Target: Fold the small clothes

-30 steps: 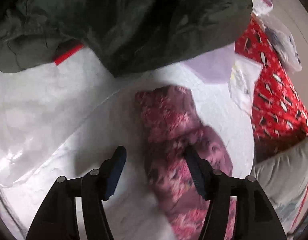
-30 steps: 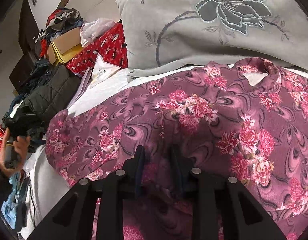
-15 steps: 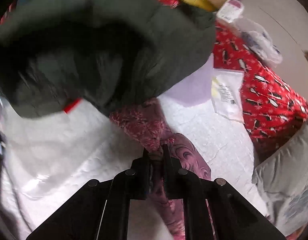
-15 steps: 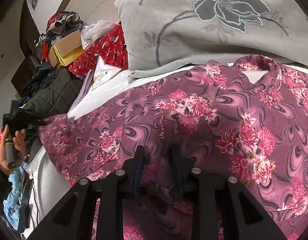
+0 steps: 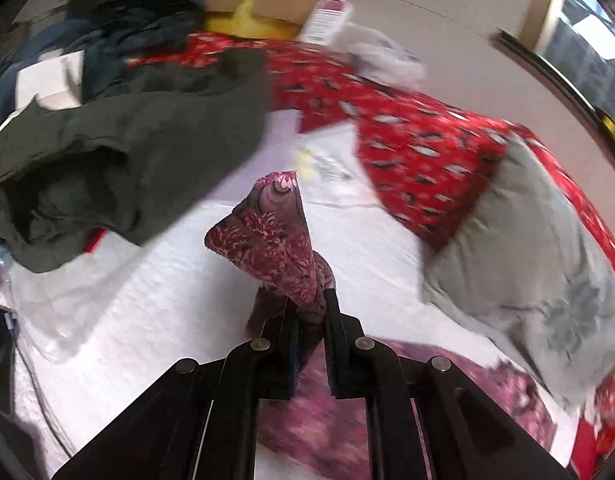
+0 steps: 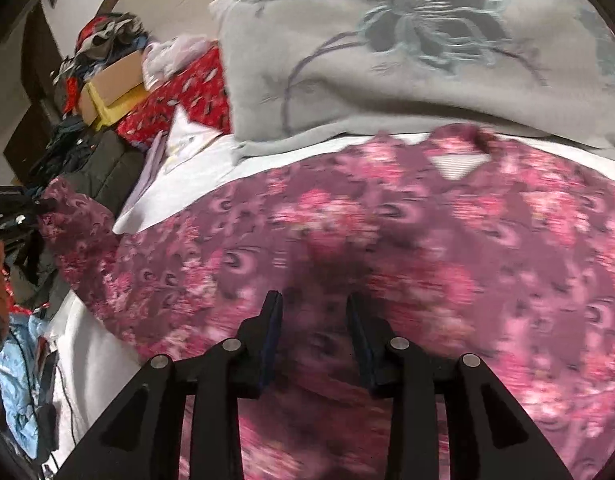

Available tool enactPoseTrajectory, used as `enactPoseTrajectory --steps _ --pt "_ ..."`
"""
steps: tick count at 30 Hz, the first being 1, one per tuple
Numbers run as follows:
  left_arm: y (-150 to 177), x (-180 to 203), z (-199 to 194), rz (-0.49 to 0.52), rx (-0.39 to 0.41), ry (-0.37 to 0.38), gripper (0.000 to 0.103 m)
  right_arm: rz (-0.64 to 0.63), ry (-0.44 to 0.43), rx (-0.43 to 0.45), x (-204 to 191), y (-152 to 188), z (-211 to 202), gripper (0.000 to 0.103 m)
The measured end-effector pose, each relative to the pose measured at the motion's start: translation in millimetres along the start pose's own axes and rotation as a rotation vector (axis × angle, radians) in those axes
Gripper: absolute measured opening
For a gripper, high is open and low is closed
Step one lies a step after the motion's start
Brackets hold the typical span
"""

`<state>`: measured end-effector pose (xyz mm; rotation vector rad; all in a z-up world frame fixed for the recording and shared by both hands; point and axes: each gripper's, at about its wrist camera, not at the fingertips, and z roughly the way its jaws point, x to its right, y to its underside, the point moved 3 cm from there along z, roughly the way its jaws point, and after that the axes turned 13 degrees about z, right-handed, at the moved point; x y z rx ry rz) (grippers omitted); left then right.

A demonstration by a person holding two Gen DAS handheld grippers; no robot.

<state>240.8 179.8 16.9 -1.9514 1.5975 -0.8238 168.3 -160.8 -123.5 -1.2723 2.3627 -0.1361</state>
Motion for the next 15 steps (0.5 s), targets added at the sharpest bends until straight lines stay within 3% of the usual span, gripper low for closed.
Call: enactPoseTrajectory --steps 5,12,15 --pt "14.1 54.8 -17.9 0.083 -0.002 0.059 0.009 -0.005 0.075 0.025 37.9 -3.9 -20.0 0.036" --pt "31.5 112.9 -31.4 0.122 -0.042 0.147 0.009 0.033 0.187 0.080 100.9 -5.8 -50.0 0.043" --pt "37.1 140.0 -30.6 0.150 -0.061 0.173 0.009 0.063 0.189 0.082 123.9 0.5 -54.8 0.044"
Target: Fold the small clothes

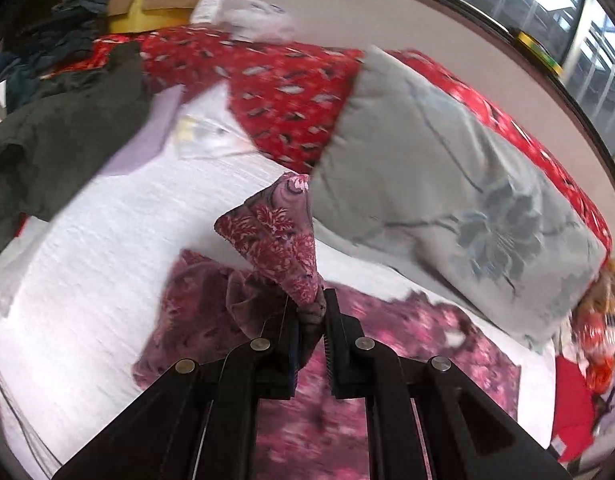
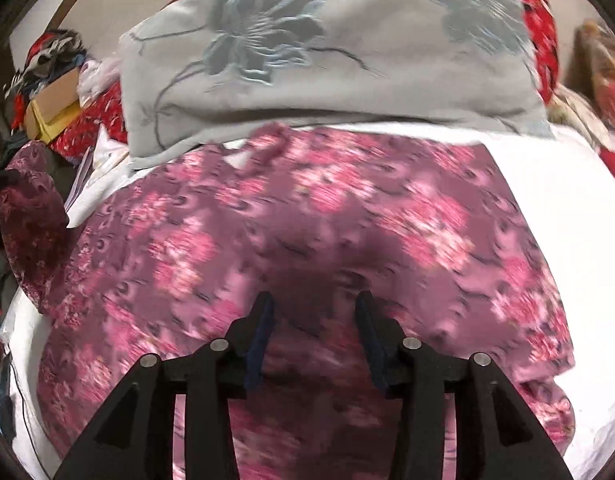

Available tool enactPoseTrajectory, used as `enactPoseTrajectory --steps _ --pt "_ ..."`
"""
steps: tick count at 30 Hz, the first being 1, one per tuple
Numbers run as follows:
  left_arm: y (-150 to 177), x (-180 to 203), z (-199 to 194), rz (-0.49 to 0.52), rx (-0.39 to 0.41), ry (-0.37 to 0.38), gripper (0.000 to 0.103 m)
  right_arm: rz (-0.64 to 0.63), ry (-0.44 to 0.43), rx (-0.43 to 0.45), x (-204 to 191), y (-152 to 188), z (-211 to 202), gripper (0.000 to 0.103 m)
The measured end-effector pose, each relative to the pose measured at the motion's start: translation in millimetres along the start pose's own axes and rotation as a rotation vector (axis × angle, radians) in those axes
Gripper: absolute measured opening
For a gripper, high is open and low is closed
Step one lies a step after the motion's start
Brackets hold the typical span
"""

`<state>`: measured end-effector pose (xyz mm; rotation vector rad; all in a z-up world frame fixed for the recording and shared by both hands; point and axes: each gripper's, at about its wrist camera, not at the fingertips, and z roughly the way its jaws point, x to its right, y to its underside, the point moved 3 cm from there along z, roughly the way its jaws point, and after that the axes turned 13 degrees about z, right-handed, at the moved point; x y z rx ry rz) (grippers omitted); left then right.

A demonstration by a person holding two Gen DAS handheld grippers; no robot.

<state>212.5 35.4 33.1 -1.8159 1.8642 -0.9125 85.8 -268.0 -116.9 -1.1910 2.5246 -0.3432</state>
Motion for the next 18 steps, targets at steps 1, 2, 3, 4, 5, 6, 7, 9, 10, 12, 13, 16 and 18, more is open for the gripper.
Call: enactPoseTrajectory --steps 1,2,3,4,5,6,7,9,10,12,13,16,18 --pt "1.2 11.5 1.4 0.011 -0.007 0.011 0.009 0.006 -0.013 0.007 3.3 1.8 -2.0 0.044" --pt "-0.4 18.0 6.7 0.018 -0.015 0.021 0.009 0.011 -0.027 0.017 6.2 4.0 -3.3 0.045" --pt "1.2 27.0 10.5 0.027 -0.024 0.029 0.009 0.011 -0.033 0.022 7.5 5.9 -3.4 0.046" --pt "4.2 39.0 13.9 0.040 -0.038 0.038 0.009 0.001 -0.035 0.029 7.4 8.0 -3.3 0.047" --pt "7.3 50.3 18.5 0.051 -0.053 0.046 0.009 -0.015 -0.029 0.042 6.0 9.9 -3.6 0.048" --pt "8.1 58.1 23.4 0.063 -0.064 0.054 0.010 -0.023 -0.028 0.047 4.7 11.4 -3.6 0.051" --pt "11.3 68.4 28.8 0.081 -0.079 0.054 0.010 -0.034 -0.026 0.052 3.2 12.7 -3.9 0.052" --pt "17.9 85.3 40.3 0.112 -0.110 0.052 0.010 -0.046 -0.025 0.054 0.2 14.2 -3.9 0.055" --pt "21.0 91.8 44.9 0.122 -0.127 0.058 0.010 -0.044 -0.027 0.054 1.4 14.5 -4.5 0.055" --pt "27.2 103.6 58.0 0.142 -0.164 0.064 0.010 -0.033 -0.043 0.053 3.9 13.3 -4.8 0.055" --pt "32.3 109.8 65.6 0.157 -0.186 0.065 0.010 -0.029 -0.048 0.053 4.9 14.0 -4.9 0.055" --pt "46.9 121.0 93.7 0.182 -0.277 0.071 0.016 -0.022 -0.058 0.055 5.9 14.5 -5.2 0.055" --pt "55.2 121.7 113.6 0.184 -0.358 0.067 0.022 -0.025 -0.054 0.056 5.6 15.4 -5.4 0.055"
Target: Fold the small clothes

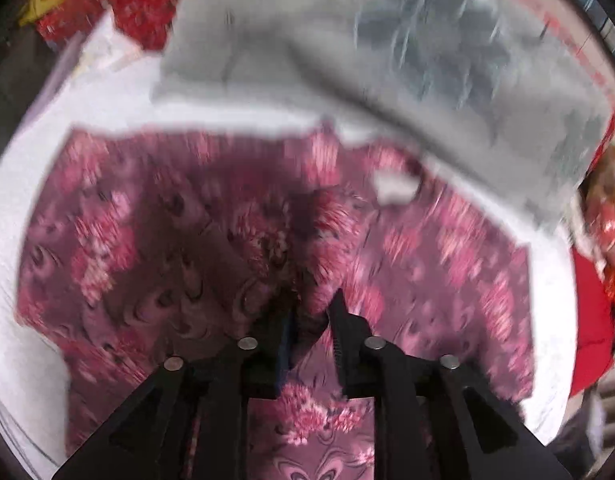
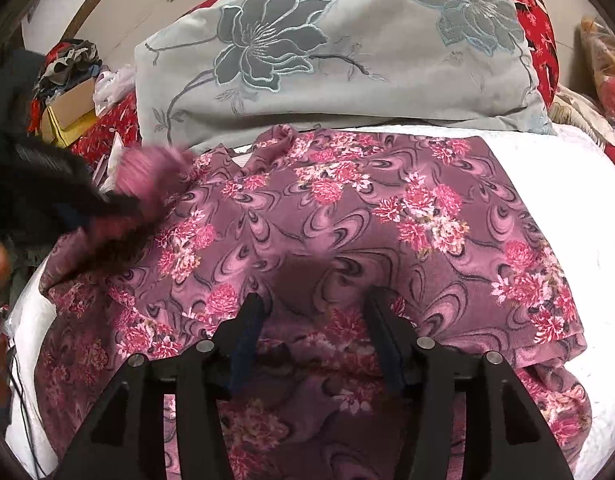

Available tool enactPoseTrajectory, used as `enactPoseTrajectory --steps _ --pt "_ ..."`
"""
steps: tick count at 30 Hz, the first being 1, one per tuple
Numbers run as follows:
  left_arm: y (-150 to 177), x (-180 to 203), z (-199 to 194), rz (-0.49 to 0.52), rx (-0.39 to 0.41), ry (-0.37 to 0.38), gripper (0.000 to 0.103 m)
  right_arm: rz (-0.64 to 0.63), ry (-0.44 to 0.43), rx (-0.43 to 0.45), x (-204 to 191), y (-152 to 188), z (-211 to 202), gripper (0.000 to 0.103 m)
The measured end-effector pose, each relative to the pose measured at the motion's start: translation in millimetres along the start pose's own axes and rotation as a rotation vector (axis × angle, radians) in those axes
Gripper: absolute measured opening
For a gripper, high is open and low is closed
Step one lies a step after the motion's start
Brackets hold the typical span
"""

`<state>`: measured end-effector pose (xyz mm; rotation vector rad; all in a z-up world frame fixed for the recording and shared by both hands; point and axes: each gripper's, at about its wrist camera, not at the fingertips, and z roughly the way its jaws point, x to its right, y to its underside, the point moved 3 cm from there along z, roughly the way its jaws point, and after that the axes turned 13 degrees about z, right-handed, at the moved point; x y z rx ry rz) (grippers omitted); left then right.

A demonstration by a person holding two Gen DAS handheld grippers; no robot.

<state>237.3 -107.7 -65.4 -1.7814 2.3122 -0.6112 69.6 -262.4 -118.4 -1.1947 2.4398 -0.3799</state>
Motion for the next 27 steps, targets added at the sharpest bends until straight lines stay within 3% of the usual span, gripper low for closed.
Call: enactPoseTrajectory --steps 1,4,6,8,10,12,14,17,21,26,27 --pt "1.6 -1.6 9.5 0.000 -0.029 0.005 0.024 -0.001 0.002 0.000 -0.1 -0.1 0.1 0.055" --pt "-0.7 -5.7 7.2 0.032 0.003 0.007 0.025 -0.009 0.008 -0.001 -1.3 0.4 0.4 0.056" --pt "-1.3 -11.9 -1.0 0.050 -0.008 0.038 0.026 -0.012 0.008 -0.003 -1.7 0.5 0.6 0.058" --pt "3.0 -28.3 -20.5 0.031 0.038 0.099 0.026 -0.016 0.005 -0.010 -3.0 -0.1 1.2 0.060" --pt "11.1 -48.9 -33.6 0.000 0.076 0.130 0.042 -0.025 0.003 -0.031 -5.9 -1.7 2.2 0.064" --pt "21.2 -80.3 -44.3 -0.062 0.119 0.137 0.049 -0.036 0.023 -0.067 -10.8 -5.8 3.1 0.065" --pt "28.6 -116.3 -43.6 -0.139 0.126 0.132 0.048 0.008 0.002 -0.092 -16.0 -14.0 1.1 0.067" --pt "30.1 -154.9 -29.4 -0.253 0.099 0.131 0.047 0.137 -0.118 -0.092 -27.9 -27.7 -2.5 0.067" --pt "32.1 -168.6 -9.4 -0.332 0.069 0.186 0.047 0.251 -0.232 -0.149 -61.7 -39.4 13.5 0.068" --pt "36.1 -163.8 -0.9 -0.315 0.082 0.185 0.048 0.214 -0.210 -0.183 -105.1 -44.4 44.8 0.068" --pt "36.6 -162.5 0.9 -0.312 0.084 0.185 0.048 0.202 -0.203 -0.191 -110.5 -44.5 51.6 0.063"
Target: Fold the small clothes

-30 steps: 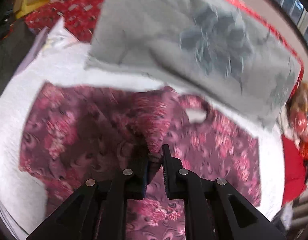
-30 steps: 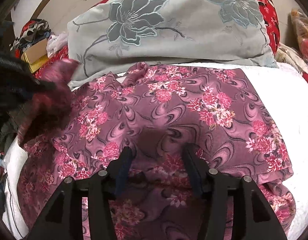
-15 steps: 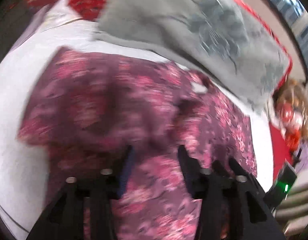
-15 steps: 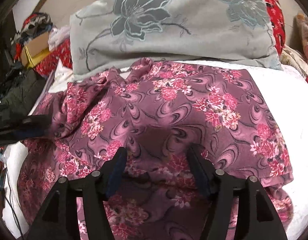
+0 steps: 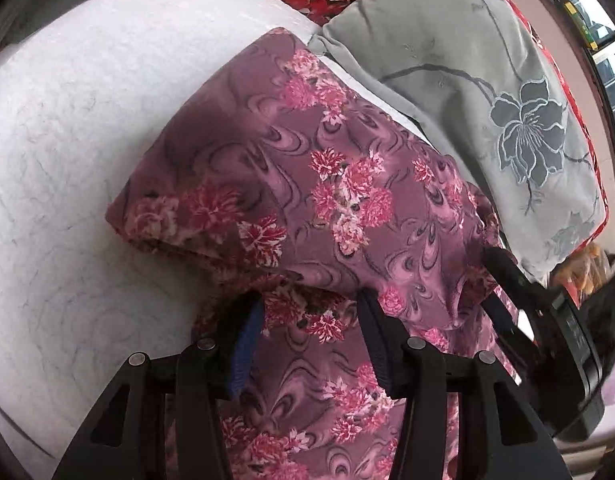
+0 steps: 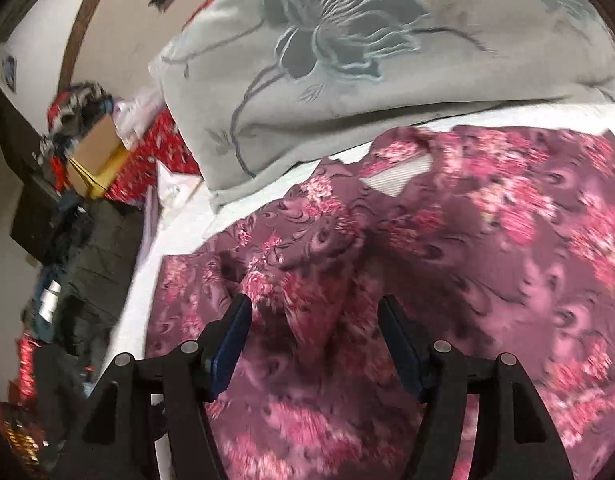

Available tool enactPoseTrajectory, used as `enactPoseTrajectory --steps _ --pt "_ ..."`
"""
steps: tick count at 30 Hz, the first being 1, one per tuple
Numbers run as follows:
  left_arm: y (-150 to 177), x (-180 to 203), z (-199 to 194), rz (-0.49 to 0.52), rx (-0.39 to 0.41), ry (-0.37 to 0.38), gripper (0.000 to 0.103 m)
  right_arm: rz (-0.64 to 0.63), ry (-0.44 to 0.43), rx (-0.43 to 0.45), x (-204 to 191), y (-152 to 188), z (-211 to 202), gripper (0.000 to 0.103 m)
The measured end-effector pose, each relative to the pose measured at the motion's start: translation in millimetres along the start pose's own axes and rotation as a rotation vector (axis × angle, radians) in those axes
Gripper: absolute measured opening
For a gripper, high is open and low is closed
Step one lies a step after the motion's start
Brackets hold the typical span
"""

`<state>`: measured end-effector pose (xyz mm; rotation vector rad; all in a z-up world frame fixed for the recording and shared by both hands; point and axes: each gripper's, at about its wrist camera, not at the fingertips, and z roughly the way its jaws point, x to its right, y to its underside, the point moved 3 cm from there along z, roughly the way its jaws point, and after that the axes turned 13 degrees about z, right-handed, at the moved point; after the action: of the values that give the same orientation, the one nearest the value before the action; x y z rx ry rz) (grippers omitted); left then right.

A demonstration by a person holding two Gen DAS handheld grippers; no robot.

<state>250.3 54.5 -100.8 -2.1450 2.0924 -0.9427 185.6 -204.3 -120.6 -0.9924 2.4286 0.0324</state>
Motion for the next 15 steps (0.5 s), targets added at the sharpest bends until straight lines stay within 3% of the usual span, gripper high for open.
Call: enactPoseTrajectory --steps 1,2,3,7,15 --pt "0.1 0.8 2.1 0.004 0.001 0.002 0.048 -0.006 -0.003 -0.011 -1.9 0.2 3.6 0.054" --pt "0.6 2.0 4.0 0.008 0.003 0.007 0.048 -0.018 0.003 -0.025 -3.6 -1.4 7.8 0.019" --pt "7.4 2.0 2.7 0.012 0.005 0.010 0.048 -0.027 0.013 -0.032 -3.0 -2.5 8.3 0.007" --pt "15.9 -5.1 -5.1 -0.004 0.009 0.023 0.048 -0.019 -0.024 0.051 14.8 -13.7 -22.8 0.007" --pt "18.2 -2.4 -6.9 -0.016 0.010 -0.003 0.050 0.122 0.023 0.153 97.6 -35.3 -79.8 0.007"
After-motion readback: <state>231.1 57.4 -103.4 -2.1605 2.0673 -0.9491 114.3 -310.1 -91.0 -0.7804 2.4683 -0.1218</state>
